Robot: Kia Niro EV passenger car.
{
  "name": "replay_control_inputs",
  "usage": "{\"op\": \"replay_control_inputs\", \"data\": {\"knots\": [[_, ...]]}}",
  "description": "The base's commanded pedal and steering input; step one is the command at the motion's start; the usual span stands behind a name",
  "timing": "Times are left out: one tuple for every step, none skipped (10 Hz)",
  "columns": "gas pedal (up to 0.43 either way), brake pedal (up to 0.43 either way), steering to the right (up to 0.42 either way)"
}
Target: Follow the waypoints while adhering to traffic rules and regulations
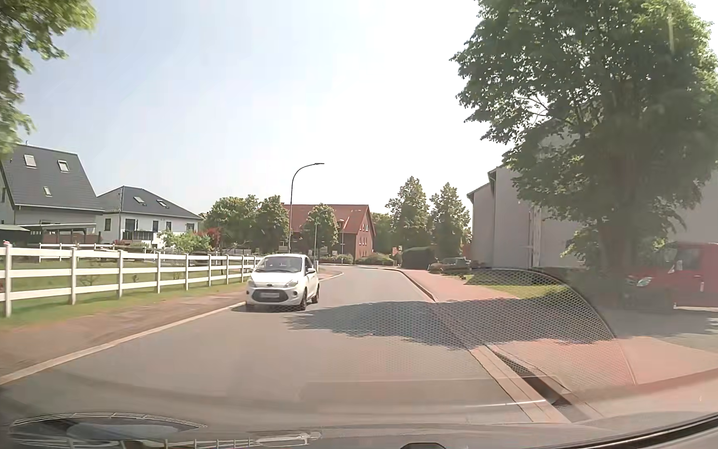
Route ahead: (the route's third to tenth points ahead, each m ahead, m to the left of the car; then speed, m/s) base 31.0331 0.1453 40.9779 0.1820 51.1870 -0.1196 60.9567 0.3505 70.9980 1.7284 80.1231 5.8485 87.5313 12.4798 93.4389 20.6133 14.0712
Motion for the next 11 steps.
{"op": "replay_control_inputs", "data": {"knots": [[0.087, 0.000, 0.001], [0.087, 0.000, 0.001], [0.087, 0.000, 0.001], [0.098, 0.000, 0.001], [0.098, 0.000, 0.000], [0.098, 0.000, 0.001], [0.110, 0.000, 0.001], [0.110, 0.000, 0.001], [0.110, 0.000, 0.001], [0.110, 0.000, 0.001], [0.098, 0.000, 0.001]]}}
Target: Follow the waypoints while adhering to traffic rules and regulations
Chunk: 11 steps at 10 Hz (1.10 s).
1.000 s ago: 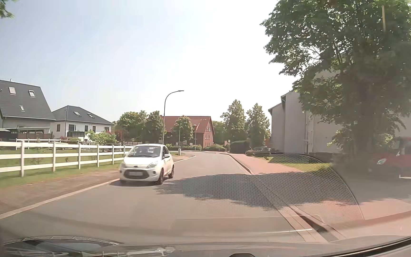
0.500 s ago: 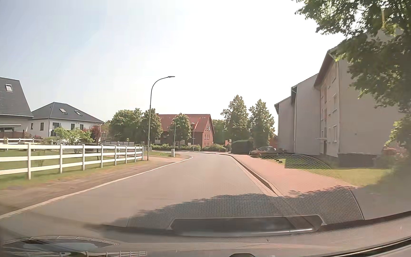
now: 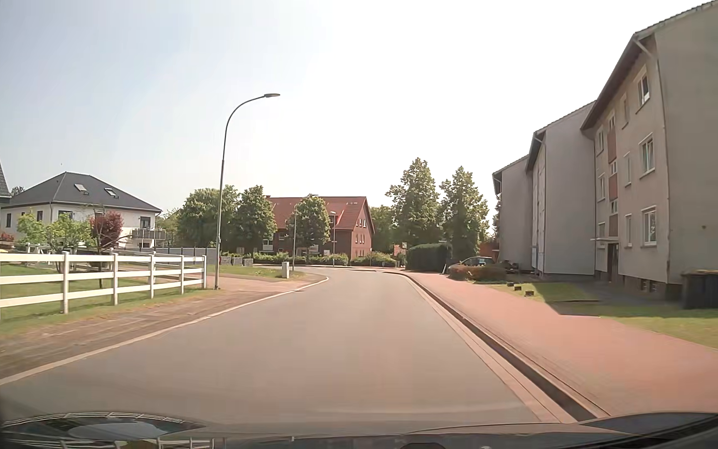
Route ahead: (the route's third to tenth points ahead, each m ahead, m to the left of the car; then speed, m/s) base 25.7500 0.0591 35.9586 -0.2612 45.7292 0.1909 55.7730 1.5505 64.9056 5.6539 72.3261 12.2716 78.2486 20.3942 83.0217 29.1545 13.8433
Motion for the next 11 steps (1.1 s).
{"op": "replay_control_inputs", "data": {"knots": [[0.087, 0.000, 0.001], [0.079, 0.000, 0.002], [0.067, 0.000, 0.003], [0.067, 0.000, 0.004], [0.079, 0.000, 0.004], [0.079, 0.000, 0.004], [0.079, 0.000, 0.005], [0.079, 0.000, 0.005], [0.059, 0.000, 0.005], [0.059, 0.000, 0.005], [0.047, 0.000, 0.006]]}}
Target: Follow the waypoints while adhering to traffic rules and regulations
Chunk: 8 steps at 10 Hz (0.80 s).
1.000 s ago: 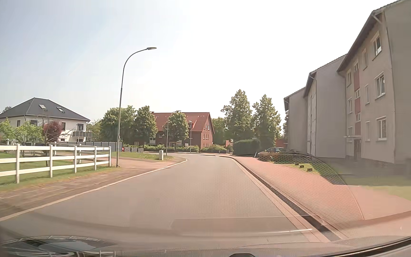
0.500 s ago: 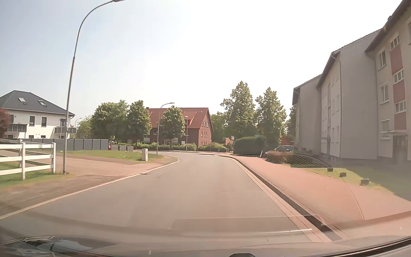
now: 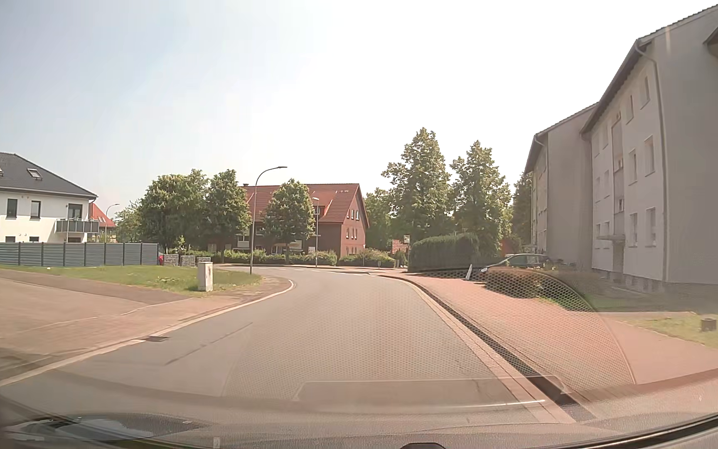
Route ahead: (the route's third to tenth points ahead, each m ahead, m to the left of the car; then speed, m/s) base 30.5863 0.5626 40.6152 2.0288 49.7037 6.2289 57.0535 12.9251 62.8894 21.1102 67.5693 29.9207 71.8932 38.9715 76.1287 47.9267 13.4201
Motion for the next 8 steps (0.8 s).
{"op": "replay_control_inputs", "data": {"knots": [[0.000, 0.000, 0.005], [0.000, 0.000, 0.005], [0.000, 0.000, 0.006], [0.000, 0.000, 0.005], [0.000, 0.000, 0.004], [0.000, 0.000, 0.003], [0.000, 0.000, 0.001], [0.000, 0.000, -0.002]]}}
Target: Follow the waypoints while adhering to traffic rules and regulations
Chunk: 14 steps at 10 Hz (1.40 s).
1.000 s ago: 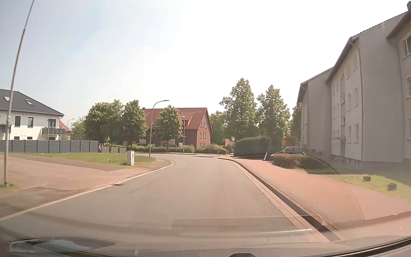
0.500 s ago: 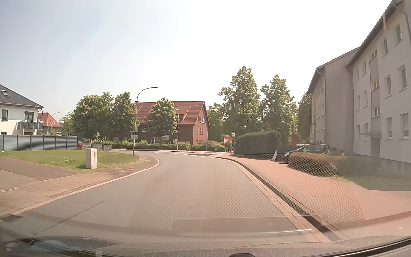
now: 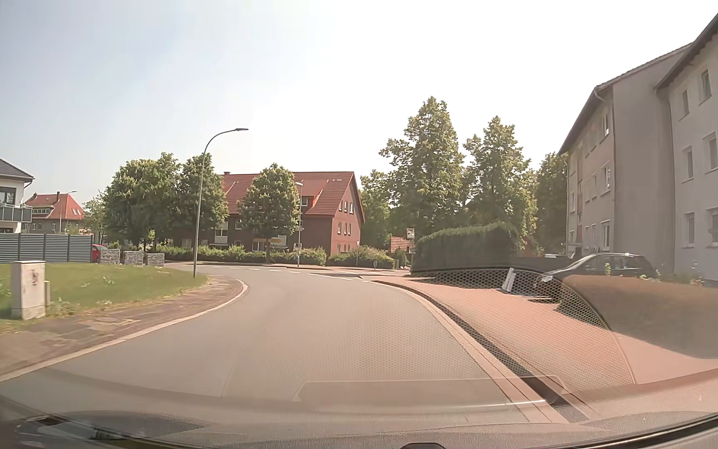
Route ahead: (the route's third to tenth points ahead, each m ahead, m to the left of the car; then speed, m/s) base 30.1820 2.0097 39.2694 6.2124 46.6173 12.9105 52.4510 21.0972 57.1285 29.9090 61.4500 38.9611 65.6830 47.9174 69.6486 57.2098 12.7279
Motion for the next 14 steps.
{"op": "replay_control_inputs", "data": {"knots": [[0.008, 0.000, -0.006], [0.028, 0.000, -0.007], [0.028, 0.000, -0.007], [0.028, 0.000, -0.010], [0.039, 0.000, -0.016], [0.039, 0.000, -0.020], [0.039, 0.000, -0.023], [0.039, 0.000, -0.030], [0.039, 0.000, -0.038], [0.039, 0.000, -0.044], [0.039, 0.000, -0.053], [0.059, 0.000, -0.064], [0.059, 0.000, -0.074], [0.067, 0.000, -0.083]]}}
